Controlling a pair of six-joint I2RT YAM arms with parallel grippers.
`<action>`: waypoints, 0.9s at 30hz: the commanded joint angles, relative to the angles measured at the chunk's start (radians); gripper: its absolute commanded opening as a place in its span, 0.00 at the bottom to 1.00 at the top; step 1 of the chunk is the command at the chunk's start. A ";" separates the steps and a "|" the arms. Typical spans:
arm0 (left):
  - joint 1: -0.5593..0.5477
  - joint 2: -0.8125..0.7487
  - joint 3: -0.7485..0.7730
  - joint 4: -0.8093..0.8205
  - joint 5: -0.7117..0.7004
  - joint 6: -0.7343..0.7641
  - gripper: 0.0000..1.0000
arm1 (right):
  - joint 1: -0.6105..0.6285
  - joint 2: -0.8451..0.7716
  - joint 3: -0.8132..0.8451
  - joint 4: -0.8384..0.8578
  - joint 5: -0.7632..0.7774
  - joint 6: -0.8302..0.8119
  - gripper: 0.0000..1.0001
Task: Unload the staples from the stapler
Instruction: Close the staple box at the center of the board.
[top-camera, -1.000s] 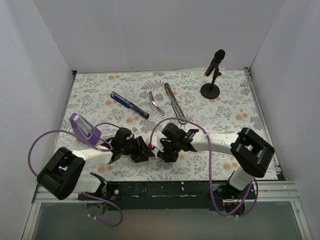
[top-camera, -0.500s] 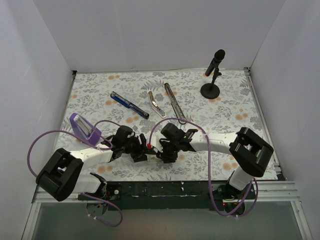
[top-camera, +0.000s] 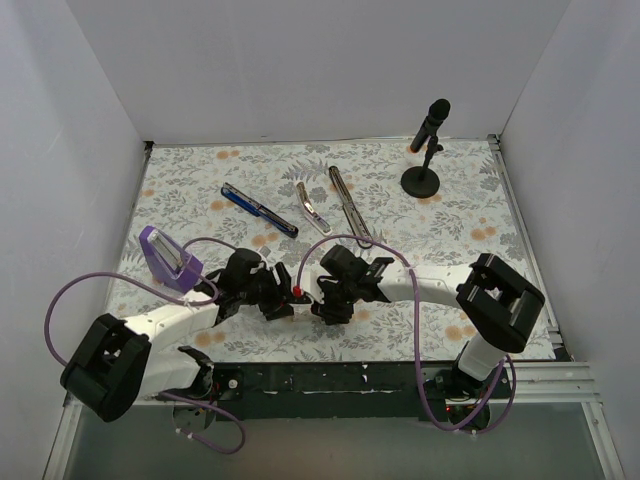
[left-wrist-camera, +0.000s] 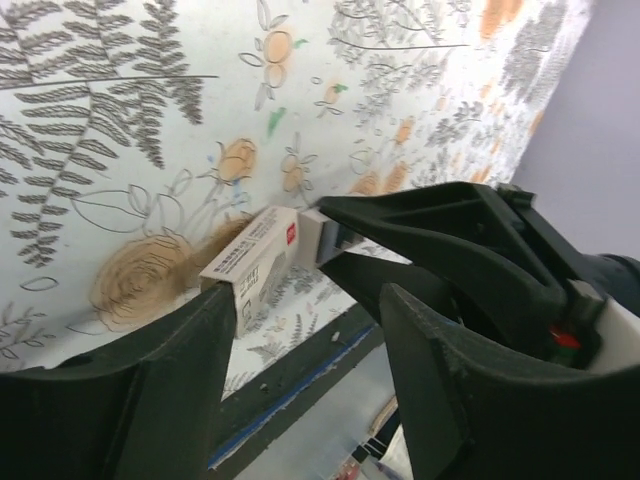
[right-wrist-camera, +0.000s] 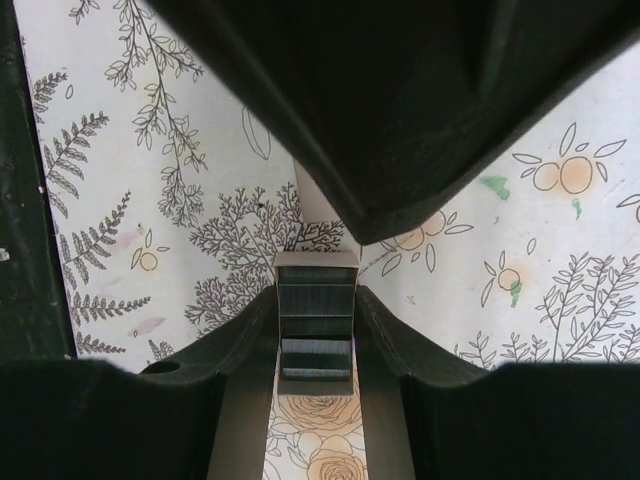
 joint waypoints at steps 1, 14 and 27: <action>-0.001 -0.085 0.016 0.013 0.004 -0.046 0.51 | 0.003 0.018 0.011 0.037 0.002 -0.016 0.41; 0.003 -0.081 0.056 -0.173 -0.134 0.017 0.36 | 0.003 0.018 0.004 0.073 -0.013 -0.012 0.41; 0.011 0.068 0.111 -0.173 -0.171 0.077 0.28 | 0.003 0.052 0.039 0.071 -0.018 0.010 0.41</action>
